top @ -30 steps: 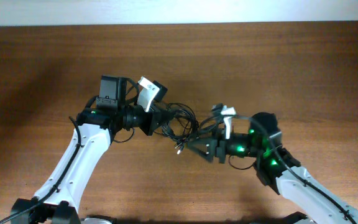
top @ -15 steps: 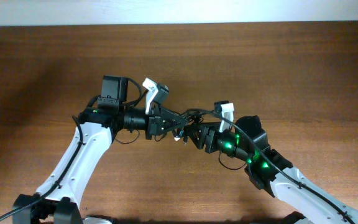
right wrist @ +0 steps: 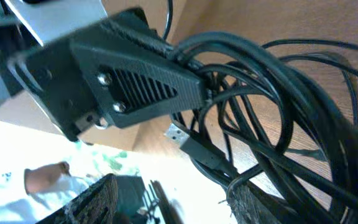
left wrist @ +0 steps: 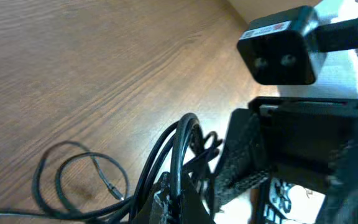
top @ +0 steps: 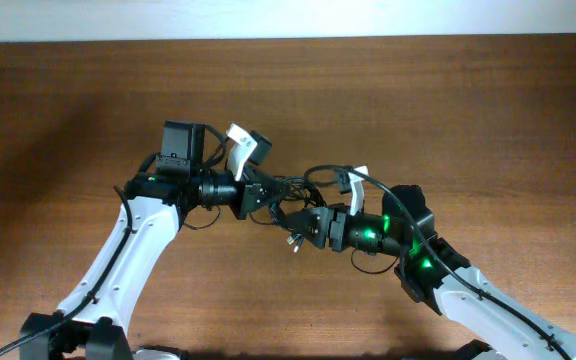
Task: Untangle cables
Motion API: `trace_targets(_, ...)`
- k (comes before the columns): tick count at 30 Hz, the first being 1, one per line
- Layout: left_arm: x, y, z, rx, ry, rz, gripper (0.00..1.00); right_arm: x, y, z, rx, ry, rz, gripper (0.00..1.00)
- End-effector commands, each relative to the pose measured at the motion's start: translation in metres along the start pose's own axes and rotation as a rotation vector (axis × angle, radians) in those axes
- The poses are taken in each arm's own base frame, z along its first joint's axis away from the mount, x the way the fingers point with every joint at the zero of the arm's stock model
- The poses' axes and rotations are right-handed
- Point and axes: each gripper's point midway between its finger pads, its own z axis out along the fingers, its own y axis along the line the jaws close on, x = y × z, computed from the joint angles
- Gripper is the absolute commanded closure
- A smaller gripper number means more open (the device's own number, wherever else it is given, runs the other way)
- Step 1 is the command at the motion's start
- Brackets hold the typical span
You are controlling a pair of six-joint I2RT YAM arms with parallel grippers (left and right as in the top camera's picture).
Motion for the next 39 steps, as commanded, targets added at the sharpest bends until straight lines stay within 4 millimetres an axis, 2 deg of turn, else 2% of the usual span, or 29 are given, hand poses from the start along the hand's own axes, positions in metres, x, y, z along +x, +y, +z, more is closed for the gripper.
trace_targets(1, 0.006, 0.043, -0.008, -0.267, 0.044, -0.046, 1.00, 0.006, 0.013, 0.000, -0.063, 0.044, 0.049, 0.40)
trace_targets(2, 0.011, 0.063, -0.015, -0.395, 0.059, -0.105, 1.00, 0.007, 0.014, 0.000, -0.069, 0.050, 0.048, 0.40)
trace_targets(6, 0.011, 0.065, -0.016, -0.410, 0.055, -0.137, 1.00, 0.004, 0.012, 0.000, -0.057, 0.032, 0.072, 0.40)
trace_targets(7, 0.011, 0.065, -0.016, -0.411, 0.041, -0.199, 1.00, 0.004, 0.012, 0.000, -0.054, 0.028, 0.072, 0.40)
trace_targets(9, 0.008, 0.054, -0.012, -0.342, 0.015, -0.284, 1.00, 0.002, 0.006, 0.001, -0.027, 0.010, 0.073, 0.40)
trace_targets(10, 0.002, 0.038, -0.007, -0.241, -0.007, -0.325, 1.00, -0.001, -0.007, 0.001, 0.028, -0.017, 0.096, 0.40)
trace_targets(14, -0.007, 0.016, -0.003, -0.097, -0.030, -0.368, 1.00, -0.002, -0.024, 0.006, 0.079, -0.032, 0.093, 0.40)
trace_targets(20, -0.010, -0.003, 0.011, -0.042, -0.012, -0.325, 1.00, -0.009, -0.018, 0.008, 0.050, -0.052, -0.035, 0.40)
trace_targets(22, -0.014, -0.007, 0.012, -0.013, -0.023, -0.383, 1.00, -0.011, -0.020, 0.008, 0.064, -0.066, -0.069, 0.40)
trace_targets(27, -0.029, -0.026, 0.011, 0.104, -0.052, -0.381, 1.00, -0.012, -0.025, 0.008, 0.084, -0.071, -0.102, 0.40)
trace_targets(34, -0.028, -0.037, 0.015, 0.146, -0.034, -0.372, 1.00, -0.021, -0.030, 0.007, 0.115, -0.118, -0.085, 0.41)
trace_targets(36, -0.027, -0.040, 0.018, 0.153, -0.026, -0.368, 1.00, -0.023, -0.031, 0.006, 0.124, -0.133, -0.048, 0.52)
trace_targets(39, -0.027, -0.041, 0.018, 0.153, -0.025, -0.368, 1.00, -0.029, -0.038, 0.004, 0.156, -0.172, 0.005, 0.60)
